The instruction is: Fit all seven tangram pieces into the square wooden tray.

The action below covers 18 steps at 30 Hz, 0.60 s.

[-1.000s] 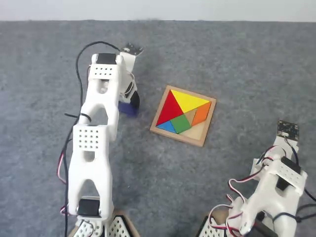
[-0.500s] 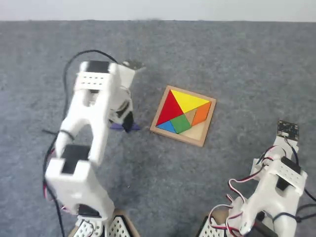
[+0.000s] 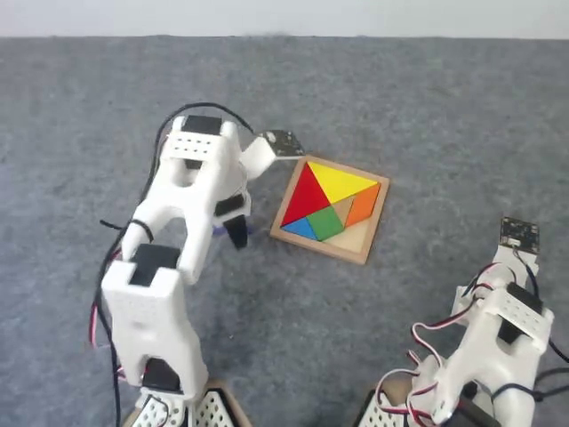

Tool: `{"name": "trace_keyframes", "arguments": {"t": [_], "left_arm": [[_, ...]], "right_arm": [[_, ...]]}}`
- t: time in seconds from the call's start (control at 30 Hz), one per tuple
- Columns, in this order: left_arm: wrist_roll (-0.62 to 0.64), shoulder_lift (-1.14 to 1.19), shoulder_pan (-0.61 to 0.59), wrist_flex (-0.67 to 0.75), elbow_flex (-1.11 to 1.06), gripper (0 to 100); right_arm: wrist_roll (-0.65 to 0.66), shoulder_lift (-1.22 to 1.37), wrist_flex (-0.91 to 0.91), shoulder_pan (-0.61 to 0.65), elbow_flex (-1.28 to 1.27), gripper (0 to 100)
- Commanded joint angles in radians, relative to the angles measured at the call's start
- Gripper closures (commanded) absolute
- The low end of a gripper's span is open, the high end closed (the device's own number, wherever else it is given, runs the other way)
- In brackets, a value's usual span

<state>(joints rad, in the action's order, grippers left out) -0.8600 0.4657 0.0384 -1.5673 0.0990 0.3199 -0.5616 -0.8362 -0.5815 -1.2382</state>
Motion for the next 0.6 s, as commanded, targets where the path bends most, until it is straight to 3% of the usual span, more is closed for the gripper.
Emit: {"name": "trace_keyframes", "arguments": {"t": [0.0,0.23,0.37,0.57], "left_arm": [[-0.018,0.087,0.005,0.014,0.160,75],[-0.032,0.269,-0.055,-0.017,0.289,75],[-0.087,0.282,-0.092,-0.084,0.292,78],[-0.061,0.292,-0.112,-0.087,0.288,82]], "right_arm": [[0.003,-0.007,0.013,0.015,-0.002,87.3],[0.003,-0.007,0.015,0.015,-0.002,87.3],[0.003,-0.007,0.015,0.016,-0.002,87.3],[0.003,-0.007,0.015,0.016,-0.002,87.3]]}}
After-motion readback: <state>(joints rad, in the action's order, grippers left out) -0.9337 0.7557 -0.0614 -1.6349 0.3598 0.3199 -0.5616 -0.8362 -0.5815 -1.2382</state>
